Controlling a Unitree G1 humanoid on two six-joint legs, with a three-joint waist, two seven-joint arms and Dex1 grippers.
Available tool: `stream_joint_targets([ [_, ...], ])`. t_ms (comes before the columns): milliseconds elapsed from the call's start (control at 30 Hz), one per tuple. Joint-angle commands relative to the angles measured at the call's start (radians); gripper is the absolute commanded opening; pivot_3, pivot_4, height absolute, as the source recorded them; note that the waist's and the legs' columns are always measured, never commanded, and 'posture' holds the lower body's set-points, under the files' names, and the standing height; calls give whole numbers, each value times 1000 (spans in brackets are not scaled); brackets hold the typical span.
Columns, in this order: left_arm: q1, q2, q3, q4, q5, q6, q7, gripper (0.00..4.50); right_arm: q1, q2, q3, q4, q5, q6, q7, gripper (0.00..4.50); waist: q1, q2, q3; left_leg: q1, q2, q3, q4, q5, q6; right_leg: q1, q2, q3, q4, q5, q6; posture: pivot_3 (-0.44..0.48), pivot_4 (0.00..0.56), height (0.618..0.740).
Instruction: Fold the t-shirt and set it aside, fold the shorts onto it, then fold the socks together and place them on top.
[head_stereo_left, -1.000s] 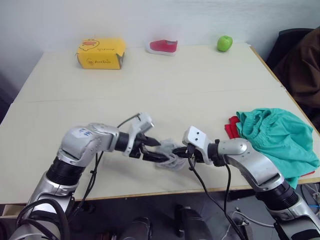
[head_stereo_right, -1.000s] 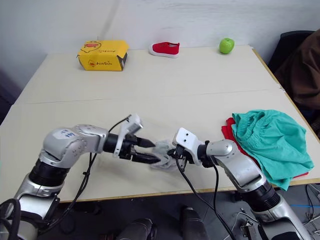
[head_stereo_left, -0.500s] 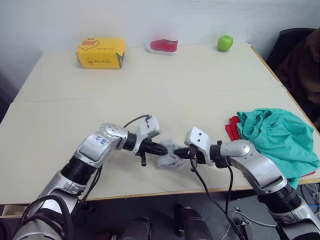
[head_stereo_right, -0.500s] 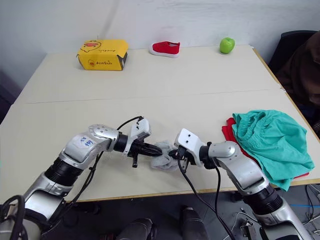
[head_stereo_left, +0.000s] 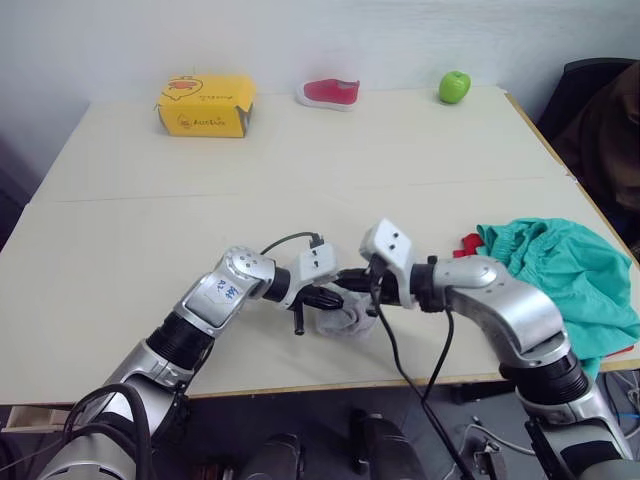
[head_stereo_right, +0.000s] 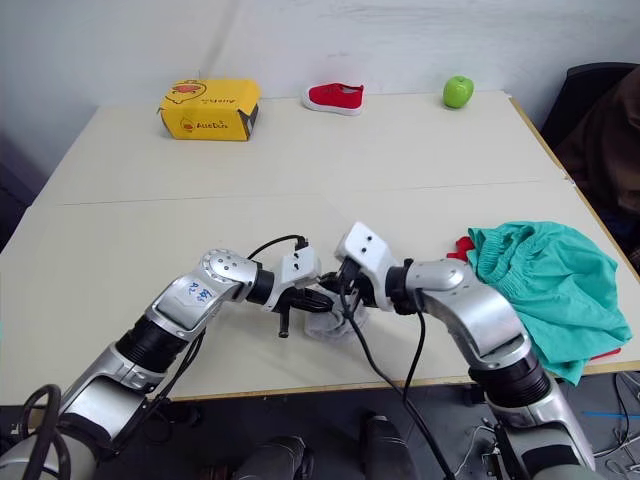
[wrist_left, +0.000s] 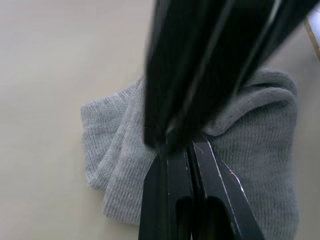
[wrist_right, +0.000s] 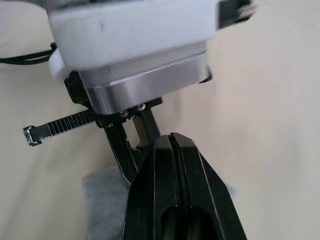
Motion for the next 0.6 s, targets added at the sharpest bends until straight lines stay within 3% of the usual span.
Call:
stream_joint_targets([
  [33,22,19,2,-39,12,20,-16,30,35,-16,22,23,-36,-28,-10,0,-1,0,0,0,0,1,0,0,0,0,0,0,0,0,0,0,150,740],
  [267,27,31,27,-49,14,39,-18,30,138,-190,50,8,-113,-166,84,0,-1,0,0,1,1,1,0,0,0,1,1,0,-4,0,0,0,150,740],
  [433,26,26,34,-41,17,29,-17,30,212,-239,-127,-79,14,-115,107,0,2,-1,0,2,0,0,1,0,0,2,0,0,-3,0,0,0,150,740],
  [600,28,16,32,-35,22,18,-15,30,285,-208,-387,-159,312,198,76,0,2,0,0,1,1,0,1,0,0,1,0,0,-3,0,0,0,150,740],
])
